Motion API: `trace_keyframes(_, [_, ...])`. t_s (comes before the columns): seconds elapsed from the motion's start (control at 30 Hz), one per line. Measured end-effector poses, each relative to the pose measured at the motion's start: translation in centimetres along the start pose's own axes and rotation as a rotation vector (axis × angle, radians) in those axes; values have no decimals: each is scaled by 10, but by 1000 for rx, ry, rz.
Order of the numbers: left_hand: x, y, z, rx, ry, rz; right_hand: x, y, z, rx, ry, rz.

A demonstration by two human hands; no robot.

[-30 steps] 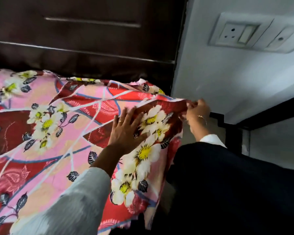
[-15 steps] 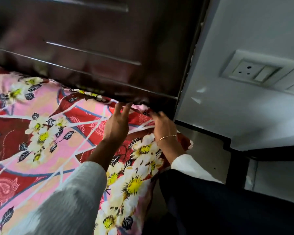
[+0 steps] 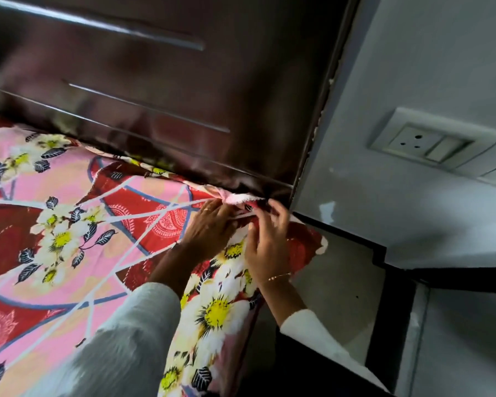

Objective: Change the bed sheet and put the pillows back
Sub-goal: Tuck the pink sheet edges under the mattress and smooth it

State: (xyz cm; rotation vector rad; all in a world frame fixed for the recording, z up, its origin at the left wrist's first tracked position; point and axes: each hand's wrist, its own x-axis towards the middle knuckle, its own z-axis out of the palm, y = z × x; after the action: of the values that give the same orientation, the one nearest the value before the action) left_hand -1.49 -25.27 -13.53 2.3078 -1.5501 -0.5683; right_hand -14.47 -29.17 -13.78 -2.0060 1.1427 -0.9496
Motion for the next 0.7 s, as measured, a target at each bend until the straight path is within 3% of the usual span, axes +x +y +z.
trace_keyframes(0.07, [-2,-8,0,199,-47,167,-12,17,5,-211,-189,-88])
trace_keyframes(0.13, [3,-4,-6,310,-123,178,-16,30,7,-322,-307,-53])
trace_keyframes(0.27, [24,8,-14,538,-296,90,3,33,11,-271,-554,168])
trace_keyframes(0.37, [37,12,-8,648,-393,90,29,38,19,-372,-710,309])
trace_keyframes(0.5, [47,9,1,610,-393,-35,52,39,28,-347,-918,590])
trace_keyframes(0.6, [39,5,7,434,-295,2,50,37,27,-290,-870,645])
trace_keyframes(0.7, [14,-10,-4,120,-41,223,27,19,18,-486,-454,389])
